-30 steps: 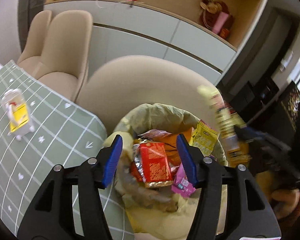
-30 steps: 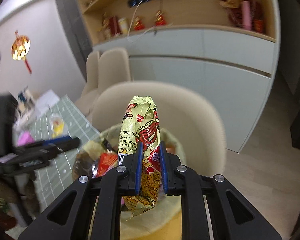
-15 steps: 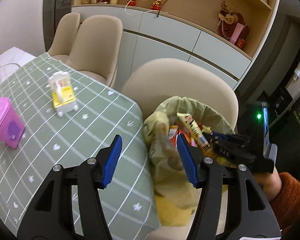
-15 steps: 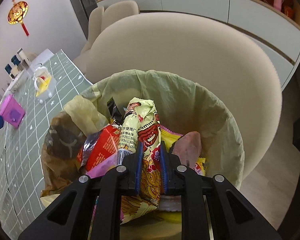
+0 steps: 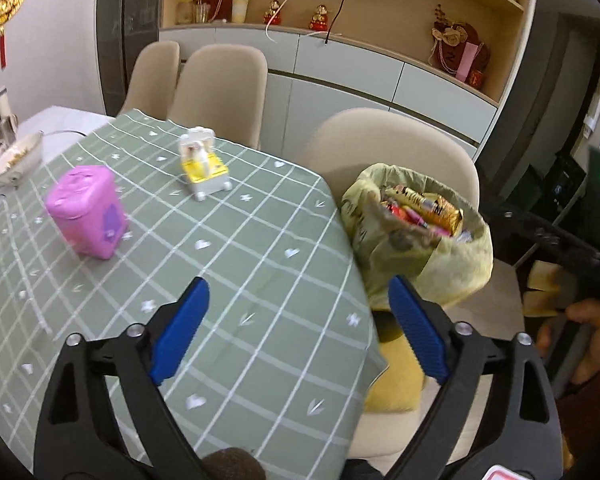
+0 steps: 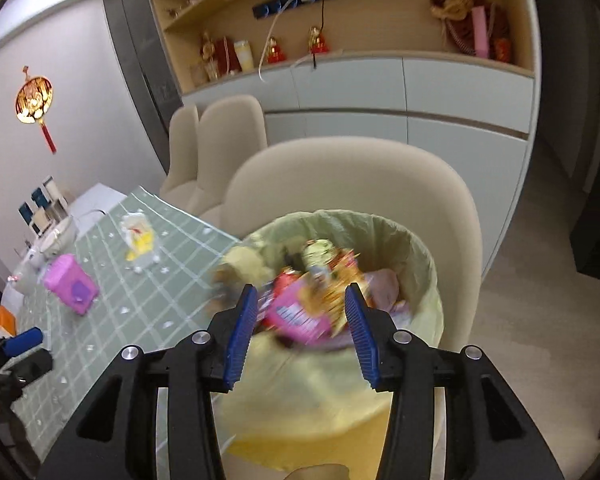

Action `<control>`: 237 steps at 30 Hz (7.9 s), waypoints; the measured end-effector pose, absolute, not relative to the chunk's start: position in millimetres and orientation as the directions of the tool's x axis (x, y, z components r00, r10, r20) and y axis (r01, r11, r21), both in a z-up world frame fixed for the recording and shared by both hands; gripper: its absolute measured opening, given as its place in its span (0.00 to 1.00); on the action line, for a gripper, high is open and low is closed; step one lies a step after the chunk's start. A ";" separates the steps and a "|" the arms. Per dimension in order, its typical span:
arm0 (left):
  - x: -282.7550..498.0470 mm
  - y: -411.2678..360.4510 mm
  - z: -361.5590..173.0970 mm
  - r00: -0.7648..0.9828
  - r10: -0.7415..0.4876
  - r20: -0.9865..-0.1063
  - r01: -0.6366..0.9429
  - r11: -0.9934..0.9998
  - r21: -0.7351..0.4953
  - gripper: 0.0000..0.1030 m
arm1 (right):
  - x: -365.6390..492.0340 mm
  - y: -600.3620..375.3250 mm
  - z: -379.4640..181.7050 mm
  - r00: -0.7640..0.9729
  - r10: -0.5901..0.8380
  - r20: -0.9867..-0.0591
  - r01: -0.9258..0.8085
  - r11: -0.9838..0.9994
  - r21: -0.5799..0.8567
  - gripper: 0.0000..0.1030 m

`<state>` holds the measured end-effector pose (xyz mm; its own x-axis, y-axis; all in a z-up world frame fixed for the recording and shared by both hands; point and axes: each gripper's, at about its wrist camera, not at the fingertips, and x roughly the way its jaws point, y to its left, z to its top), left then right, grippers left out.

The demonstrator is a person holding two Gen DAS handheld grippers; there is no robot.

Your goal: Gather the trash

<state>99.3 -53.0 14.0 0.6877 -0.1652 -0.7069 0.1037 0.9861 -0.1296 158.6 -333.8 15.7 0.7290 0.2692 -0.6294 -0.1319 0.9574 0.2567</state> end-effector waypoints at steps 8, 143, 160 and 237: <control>47.4 -31.7 18.7 0.713 -0.138 -0.687 0.123 0.990 -0.071 0.86 | 61.1 -277.5 41.2 0.771 0.271 -0.576 -0.182 0.961 0.208 0.42; 21.4 230.6 -109.5 0.506 0.288 -0.813 -0.458 0.889 0.030 0.92 | 121.8 95.9 -92.7 0.428 0.467 -0.773 -0.701 0.712 0.042 0.53; 21.3 230.5 -110.0 0.506 0.287 -0.813 -0.457 0.889 0.030 0.92 | 120.7 94.8 -92.0 0.428 0.467 -0.774 -0.701 0.712 0.042 0.53; 21.0 230.9 -110.1 0.506 0.287 -0.813 -0.457 0.889 0.029 0.92 | 119.6 92.3 -90.6 0.430 0.468 -0.772 -0.701 0.712 0.041 0.53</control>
<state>21.0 230.9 -110.1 0.5060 0.2869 -0.8134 -0.4574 0.8888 0.0290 119.6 92.3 -90.6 0.4299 0.4679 -0.7722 -0.7008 0.7121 0.0413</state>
